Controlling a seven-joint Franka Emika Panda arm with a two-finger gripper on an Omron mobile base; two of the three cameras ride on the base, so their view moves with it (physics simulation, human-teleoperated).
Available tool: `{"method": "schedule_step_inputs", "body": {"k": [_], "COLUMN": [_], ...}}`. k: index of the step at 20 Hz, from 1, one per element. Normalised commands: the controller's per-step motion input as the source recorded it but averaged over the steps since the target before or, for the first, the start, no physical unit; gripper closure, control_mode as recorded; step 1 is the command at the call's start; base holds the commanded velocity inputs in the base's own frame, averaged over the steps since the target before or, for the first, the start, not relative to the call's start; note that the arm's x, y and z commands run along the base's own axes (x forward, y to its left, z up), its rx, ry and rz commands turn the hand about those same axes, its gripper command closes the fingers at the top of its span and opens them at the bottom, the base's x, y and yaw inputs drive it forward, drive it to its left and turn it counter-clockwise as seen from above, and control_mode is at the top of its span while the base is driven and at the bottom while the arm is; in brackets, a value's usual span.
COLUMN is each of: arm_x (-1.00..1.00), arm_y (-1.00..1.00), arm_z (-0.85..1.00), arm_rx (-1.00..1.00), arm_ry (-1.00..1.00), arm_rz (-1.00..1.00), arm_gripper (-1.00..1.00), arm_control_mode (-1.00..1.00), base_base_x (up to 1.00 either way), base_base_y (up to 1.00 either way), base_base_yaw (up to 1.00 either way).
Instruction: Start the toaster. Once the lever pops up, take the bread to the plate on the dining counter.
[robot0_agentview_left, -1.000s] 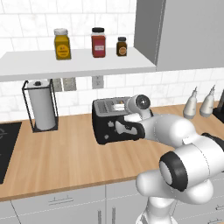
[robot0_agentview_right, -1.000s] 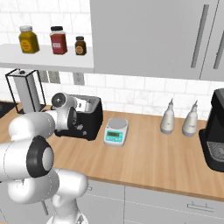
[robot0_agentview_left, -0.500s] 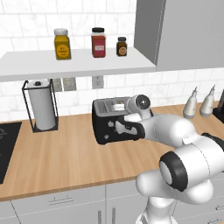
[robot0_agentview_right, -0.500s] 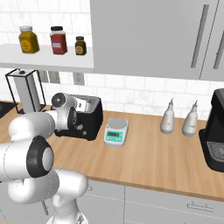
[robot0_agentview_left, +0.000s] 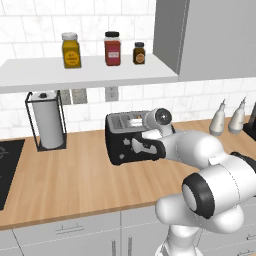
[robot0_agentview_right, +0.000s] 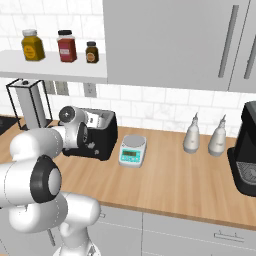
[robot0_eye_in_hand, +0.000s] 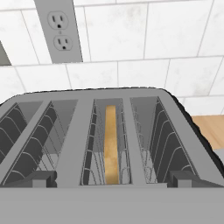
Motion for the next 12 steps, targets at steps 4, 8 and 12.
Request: {"method": "schedule_step_inputs", "body": {"k": [4,8,12], "arm_x": [0.00,0.00,0.00], "arm_y": [0.00,0.00,0.00], "arm_z": [0.00,0.00,0.00], "arm_rx": [0.00,0.00,0.00], "arm_ry": [0.00,0.00,0.00], "arm_rz": [0.00,0.00,0.00], "arm_gripper": [-1.00,-1.00,-1.00], "arm_control_mode": [-1.00,-1.00,-1.00], "base_base_x": [0.00,0.00,0.00], "base_base_y": [0.00,0.00,0.00], "base_base_yaw": [0.00,0.00,0.00]}}
